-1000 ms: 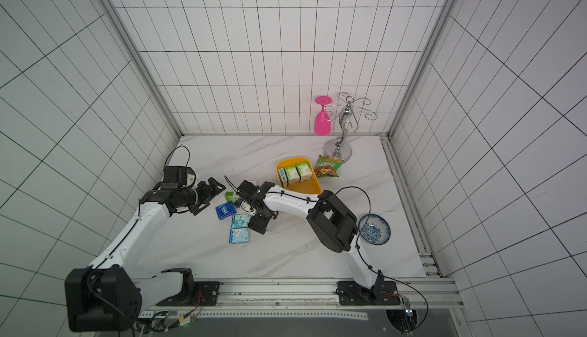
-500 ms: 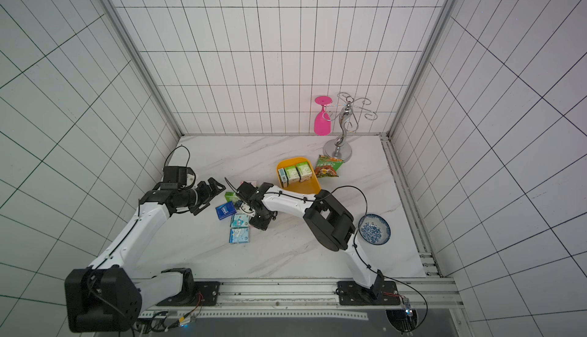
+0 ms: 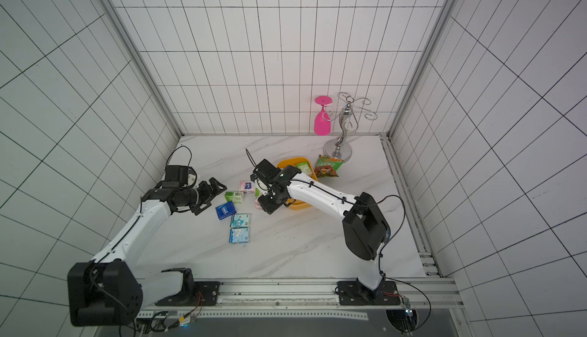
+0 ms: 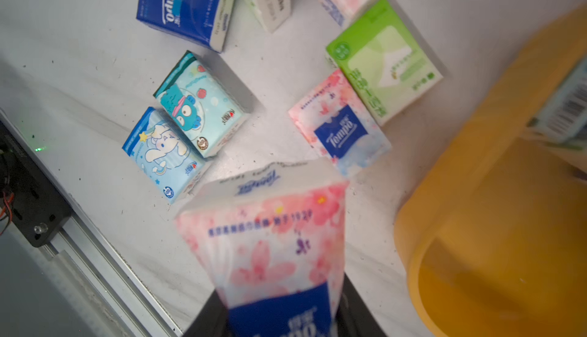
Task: Put the pocket tissues into the storage box
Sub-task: Pick up the pocket tissues from the center of the board, then place the pocket tissues in the storage box.
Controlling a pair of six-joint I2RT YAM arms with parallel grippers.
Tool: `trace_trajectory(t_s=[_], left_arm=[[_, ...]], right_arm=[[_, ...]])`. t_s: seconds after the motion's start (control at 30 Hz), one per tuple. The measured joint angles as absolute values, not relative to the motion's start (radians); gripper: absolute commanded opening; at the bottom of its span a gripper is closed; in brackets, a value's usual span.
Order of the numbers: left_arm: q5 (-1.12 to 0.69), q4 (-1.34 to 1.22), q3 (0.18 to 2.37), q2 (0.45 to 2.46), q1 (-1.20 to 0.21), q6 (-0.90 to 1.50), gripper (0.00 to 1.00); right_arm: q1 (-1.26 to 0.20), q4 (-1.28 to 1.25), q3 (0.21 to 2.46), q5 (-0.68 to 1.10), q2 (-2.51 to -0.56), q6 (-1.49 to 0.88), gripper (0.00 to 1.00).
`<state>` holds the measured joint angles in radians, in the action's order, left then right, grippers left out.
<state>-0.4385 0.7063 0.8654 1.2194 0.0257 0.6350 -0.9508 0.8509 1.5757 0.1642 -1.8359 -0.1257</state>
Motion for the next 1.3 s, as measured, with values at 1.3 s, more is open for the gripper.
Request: trace_trajectory(t_s=[1.3], left_arm=[[-0.347, 0.762, 0.993, 1.327, -0.175, 0.54, 0.97]], right_arm=[[-0.614, 0.878, 1.544, -0.104, -2.037, -0.261, 0.45]])
